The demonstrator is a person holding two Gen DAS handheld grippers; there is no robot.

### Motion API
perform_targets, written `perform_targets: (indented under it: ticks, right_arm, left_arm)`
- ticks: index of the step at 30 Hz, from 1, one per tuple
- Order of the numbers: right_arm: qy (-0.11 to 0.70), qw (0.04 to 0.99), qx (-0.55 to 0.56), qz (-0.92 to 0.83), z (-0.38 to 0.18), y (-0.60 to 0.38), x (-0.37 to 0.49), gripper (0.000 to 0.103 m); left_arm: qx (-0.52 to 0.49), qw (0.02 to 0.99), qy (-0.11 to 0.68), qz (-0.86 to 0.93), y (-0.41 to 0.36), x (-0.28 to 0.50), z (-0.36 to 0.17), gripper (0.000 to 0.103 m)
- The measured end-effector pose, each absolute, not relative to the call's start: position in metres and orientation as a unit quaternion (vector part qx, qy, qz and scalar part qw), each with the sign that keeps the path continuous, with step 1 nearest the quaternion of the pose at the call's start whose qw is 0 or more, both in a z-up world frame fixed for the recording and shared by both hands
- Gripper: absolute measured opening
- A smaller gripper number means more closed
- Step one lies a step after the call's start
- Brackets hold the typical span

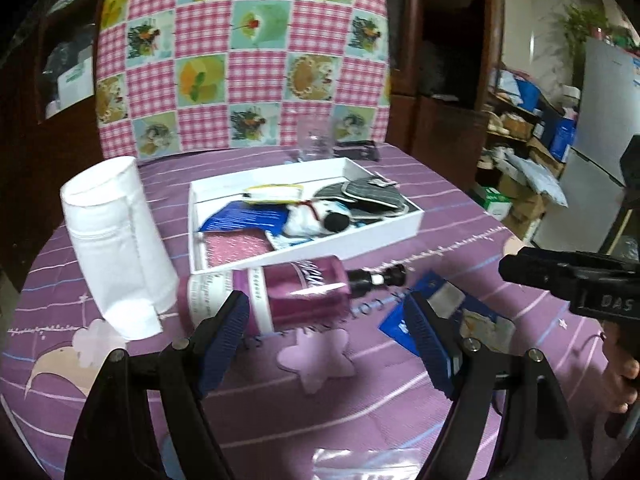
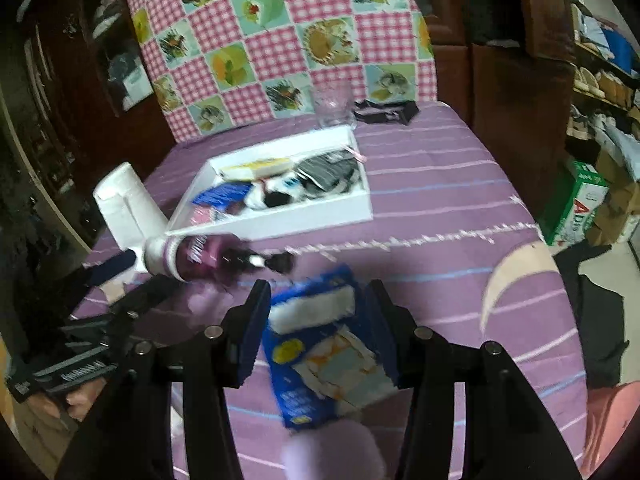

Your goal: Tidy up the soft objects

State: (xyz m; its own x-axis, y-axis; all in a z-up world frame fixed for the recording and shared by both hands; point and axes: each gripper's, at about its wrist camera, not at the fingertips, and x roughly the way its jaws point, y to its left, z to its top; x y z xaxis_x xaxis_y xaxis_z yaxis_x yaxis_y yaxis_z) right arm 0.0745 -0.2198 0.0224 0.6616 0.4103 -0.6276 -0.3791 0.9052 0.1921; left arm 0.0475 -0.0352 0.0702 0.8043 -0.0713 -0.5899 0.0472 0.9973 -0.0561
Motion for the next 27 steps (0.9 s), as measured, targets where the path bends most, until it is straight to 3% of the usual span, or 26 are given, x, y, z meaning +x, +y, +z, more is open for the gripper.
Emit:
perform_targets:
  ticks: [12, 27]
  right_arm:
    - [0.427, 0.882, -0.034, 0.197, -0.026, -0.207, 0.095, 0.056]
    - [0.401, 0.896, -0.036, 0.187, -0.022, -0.186, 0.116, 0.055]
  left_arm:
    - [-0.002, 0.937, 0.347, -0.045, -0.039, 0.043, 0.062, 0.08]
    - [0.003, 0.937, 0.348, -0.029, -0.032, 0.04, 0.056, 0.08]
